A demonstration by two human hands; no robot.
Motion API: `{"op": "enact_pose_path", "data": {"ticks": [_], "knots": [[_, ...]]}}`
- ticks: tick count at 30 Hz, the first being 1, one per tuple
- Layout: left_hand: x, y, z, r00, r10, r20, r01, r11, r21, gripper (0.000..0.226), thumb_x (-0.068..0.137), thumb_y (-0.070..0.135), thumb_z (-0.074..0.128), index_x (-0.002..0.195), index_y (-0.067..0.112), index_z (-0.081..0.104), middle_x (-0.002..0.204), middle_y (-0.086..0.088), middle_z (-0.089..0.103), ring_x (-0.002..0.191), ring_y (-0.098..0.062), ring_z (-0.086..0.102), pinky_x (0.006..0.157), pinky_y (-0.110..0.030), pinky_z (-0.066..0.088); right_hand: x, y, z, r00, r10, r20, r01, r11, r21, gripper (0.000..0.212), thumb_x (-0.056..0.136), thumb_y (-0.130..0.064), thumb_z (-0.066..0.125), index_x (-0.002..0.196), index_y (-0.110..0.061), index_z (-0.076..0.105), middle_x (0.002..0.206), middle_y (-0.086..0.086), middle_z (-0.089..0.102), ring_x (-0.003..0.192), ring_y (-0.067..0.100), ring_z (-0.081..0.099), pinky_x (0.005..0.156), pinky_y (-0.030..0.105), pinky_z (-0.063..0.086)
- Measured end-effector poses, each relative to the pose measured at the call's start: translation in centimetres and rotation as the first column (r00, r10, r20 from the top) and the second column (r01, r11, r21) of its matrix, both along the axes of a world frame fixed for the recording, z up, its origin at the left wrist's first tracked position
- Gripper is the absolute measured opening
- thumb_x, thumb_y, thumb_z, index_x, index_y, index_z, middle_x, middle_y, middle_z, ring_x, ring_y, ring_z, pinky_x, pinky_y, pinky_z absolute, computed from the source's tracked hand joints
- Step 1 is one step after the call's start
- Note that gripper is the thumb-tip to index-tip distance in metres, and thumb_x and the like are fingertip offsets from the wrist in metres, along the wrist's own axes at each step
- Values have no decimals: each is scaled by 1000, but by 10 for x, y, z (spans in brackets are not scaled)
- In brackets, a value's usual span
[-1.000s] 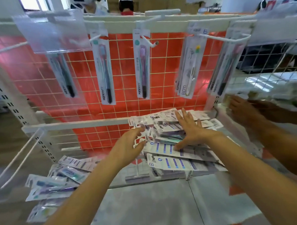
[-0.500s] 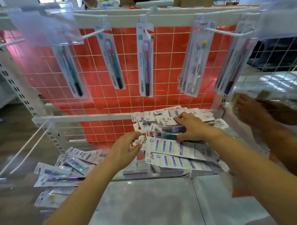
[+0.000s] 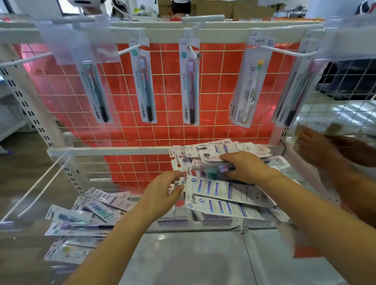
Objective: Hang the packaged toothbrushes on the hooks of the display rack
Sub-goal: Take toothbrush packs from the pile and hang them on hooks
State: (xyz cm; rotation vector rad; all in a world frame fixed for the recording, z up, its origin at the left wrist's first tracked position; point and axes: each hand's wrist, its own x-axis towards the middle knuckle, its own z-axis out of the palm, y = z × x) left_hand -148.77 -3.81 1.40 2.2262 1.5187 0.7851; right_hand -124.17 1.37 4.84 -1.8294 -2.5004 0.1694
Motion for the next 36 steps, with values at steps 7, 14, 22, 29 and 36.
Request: {"op": "enact_pose_path", "data": {"ticks": [7,14,22,29,36], "knots": [[0,-3,-1,1000,-6,22,6,1000,0,34,94,21,53,127,18,52,121,3,58,105,-6,51,86,-17,37,6,-2,2,997,-15,-72,7,994,-108,72,77,-49,69,140,-26,42,142,0,47,129,23,44,102,31,36],[-1,-6,-3,1000,-1,30,1,1000,-7,35,93,23,54,128,18,52,120,4,58,100,-2,48,87,-17,38,9,-4,9,984,10,-176,-31,993,-117,30,90,-31,60,119,-23,64,117,4,66,102,22,60,87,34,47],[-10,-5,-2,1000,21,12,-21,1000,-11,36,93,25,53,128,18,52,122,4,58,106,-6,52,92,-22,42,5,-6,10,999,40,-29,-38,995,96,21,89,-11,56,102,-21,69,96,6,71,90,25,64,76,31,49],[-9,4,19,994,6,110,-12,999,47,31,92,21,55,123,16,56,115,3,61,99,-6,55,91,-23,46,4,-19,28,992,71,-103,-27,926,375,17,87,-5,60,100,-8,71,87,11,72,73,22,62,67,23,38],[6,6,48,960,-87,266,60,992,107,32,91,20,57,122,15,57,99,8,60,90,-8,57,88,-39,53,-5,-42,49,888,340,-309,-88,786,611,19,70,4,69,73,-15,69,50,1,57,44,13,54,45,19,51]]}}
